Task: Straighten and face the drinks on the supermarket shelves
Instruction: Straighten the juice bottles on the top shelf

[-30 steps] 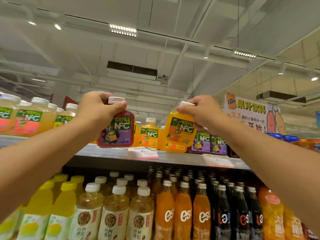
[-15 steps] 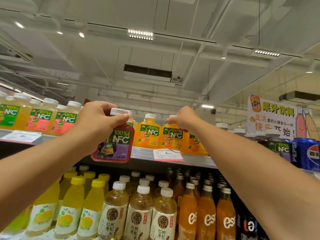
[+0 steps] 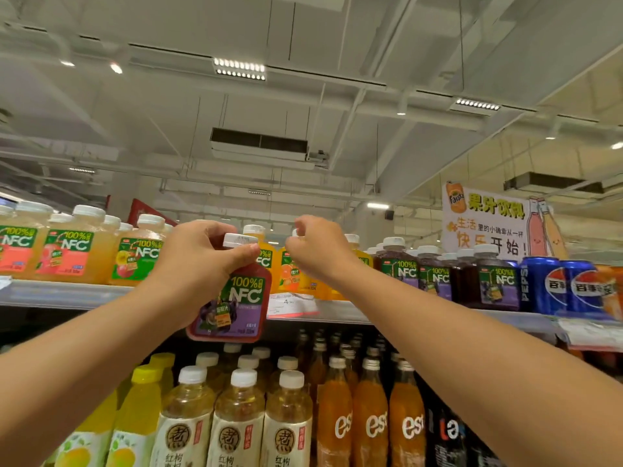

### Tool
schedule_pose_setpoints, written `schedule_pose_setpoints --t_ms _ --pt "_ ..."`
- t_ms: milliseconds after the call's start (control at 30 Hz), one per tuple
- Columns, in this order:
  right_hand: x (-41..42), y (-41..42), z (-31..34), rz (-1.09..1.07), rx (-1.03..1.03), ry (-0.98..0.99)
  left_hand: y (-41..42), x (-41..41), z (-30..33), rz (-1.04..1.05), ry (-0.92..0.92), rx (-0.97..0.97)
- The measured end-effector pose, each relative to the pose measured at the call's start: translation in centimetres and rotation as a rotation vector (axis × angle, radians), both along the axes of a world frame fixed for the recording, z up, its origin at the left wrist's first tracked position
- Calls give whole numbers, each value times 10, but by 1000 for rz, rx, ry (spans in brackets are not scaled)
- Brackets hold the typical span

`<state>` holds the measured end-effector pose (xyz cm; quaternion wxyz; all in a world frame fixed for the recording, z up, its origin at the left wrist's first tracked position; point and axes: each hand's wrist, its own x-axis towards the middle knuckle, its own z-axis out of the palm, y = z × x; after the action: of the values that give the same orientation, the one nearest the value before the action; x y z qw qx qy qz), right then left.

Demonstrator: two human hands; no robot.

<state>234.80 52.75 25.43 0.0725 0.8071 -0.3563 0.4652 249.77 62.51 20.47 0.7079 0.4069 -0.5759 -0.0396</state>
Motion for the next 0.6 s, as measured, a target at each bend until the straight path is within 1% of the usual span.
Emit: schedule_pose_setpoints --t_ms 67,100,133,200,400,467,533,567,600 --pt "-16 22 -15 298 191 -50 -3 -15 0 -18 -10 5" --pt "-27 30 -23 383 297 -38 -5 -24 1 -36 -23 12" --pt "-39 35 -31 421 377 -8 -7 -33 1 -57 -37 18" --pt "-59 40 -44 437 440 32 -12 -54 2 -81 -55 21" --pt "-111 37 -57 304 308 -26 -29 -124 0 -184 -39 28" --pt "-131 36 -57 286 296 -41 -34 -141 -1 -224 -71 22" --pt "-156 37 -52 255 263 -46 -39 -147 -5 -229 -161 -31" --pt "-169 38 -48 246 251 -46 -42 -146 -7 -186 -236 -61" --pt "-183 37 -43 229 240 -53 -46 -141 -10 -91 -348 -86"
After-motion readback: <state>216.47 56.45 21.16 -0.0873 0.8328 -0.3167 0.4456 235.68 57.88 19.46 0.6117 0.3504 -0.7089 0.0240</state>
